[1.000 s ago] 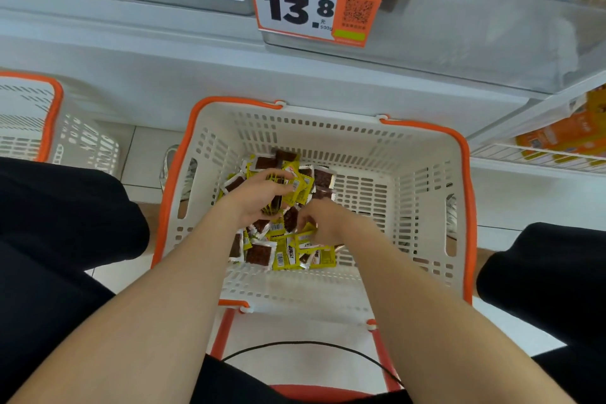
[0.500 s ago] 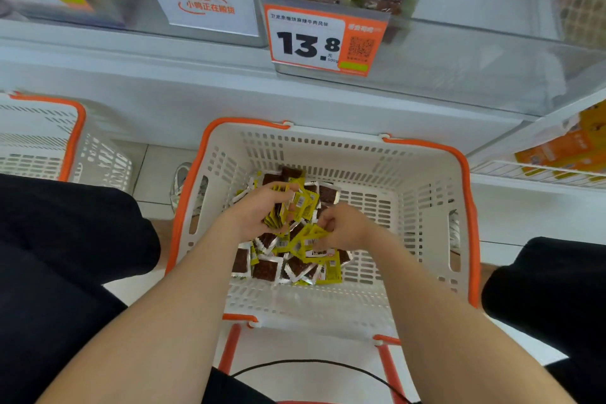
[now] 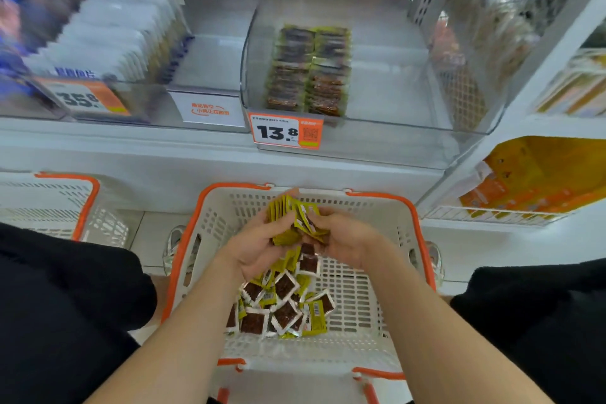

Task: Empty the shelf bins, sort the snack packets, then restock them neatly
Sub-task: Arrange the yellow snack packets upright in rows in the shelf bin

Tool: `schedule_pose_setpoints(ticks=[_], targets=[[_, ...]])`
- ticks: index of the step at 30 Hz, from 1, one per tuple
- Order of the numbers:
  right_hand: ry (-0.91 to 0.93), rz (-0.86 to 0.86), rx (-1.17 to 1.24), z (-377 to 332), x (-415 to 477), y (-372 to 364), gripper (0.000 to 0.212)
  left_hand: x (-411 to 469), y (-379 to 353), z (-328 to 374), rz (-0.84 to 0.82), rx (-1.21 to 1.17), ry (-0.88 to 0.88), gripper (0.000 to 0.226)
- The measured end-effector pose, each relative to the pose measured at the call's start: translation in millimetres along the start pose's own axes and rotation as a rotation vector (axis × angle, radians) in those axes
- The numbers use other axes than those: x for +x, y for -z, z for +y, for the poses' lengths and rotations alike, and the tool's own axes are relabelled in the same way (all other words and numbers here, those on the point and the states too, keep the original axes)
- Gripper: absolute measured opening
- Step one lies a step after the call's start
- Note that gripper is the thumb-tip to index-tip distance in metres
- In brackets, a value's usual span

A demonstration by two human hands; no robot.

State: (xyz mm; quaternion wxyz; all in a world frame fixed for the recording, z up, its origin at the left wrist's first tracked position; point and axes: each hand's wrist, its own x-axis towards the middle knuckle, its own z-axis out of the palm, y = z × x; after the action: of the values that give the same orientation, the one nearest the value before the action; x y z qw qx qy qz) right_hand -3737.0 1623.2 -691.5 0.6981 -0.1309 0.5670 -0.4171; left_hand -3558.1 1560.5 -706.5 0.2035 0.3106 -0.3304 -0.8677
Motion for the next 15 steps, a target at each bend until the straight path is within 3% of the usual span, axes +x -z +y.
schedule_pose_setpoints(ticks=[2,6,11,15], targets=[[0.003,-0.021,-0.045,-8.6,-8.1,-3.5,0.015,-8.2,-7.2,8.3,0.011,0.070,0.001,0.053],[-0.010,-0.001,0.105,-21.4,-23.1,-9.9,0.024,-18.1,-31.3,25.2,0.081,0.152,-0.013,0.041],[0.074,0.221,-0.090,-31.6,-36.4,-21.0,0.010,-23.2,-57.9,30.3,0.152,0.169,-0.063,0.049],[0.205,0.174,0.045,-38.2,-54.6,-29.9,0.030,-31.0,-65.9,37.9,0.147,0.195,-0.120,0.058]])
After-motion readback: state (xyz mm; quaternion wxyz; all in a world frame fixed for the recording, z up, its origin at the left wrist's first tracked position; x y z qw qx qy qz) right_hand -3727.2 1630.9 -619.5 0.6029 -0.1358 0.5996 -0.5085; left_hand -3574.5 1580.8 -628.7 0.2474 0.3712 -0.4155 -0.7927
